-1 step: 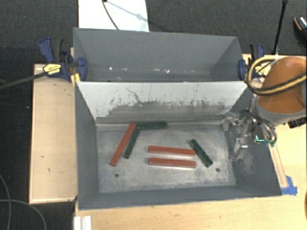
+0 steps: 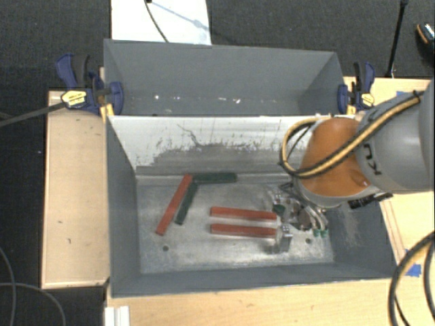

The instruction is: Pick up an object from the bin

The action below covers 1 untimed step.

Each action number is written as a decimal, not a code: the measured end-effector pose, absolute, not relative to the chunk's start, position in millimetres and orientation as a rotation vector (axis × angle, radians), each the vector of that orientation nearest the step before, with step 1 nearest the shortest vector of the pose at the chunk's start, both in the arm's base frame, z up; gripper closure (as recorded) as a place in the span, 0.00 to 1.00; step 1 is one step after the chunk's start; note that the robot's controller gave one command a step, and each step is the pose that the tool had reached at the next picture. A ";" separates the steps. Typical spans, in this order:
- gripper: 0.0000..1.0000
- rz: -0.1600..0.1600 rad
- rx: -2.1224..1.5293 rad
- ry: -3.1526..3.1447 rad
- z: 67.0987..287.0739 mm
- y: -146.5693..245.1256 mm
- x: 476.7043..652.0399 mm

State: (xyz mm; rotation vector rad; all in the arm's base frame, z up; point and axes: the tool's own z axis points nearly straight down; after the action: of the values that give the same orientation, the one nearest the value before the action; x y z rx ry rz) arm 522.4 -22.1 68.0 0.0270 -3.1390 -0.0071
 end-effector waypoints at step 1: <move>1.00 0.000 0.023 -3.149 72.5 -27.9 525.7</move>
Offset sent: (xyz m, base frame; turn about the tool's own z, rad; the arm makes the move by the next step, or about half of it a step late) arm 0.0000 0.0000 0.0000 0.0000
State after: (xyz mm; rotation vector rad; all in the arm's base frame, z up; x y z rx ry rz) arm 525.7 -27.9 72.5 0.0227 -3.1493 0.0003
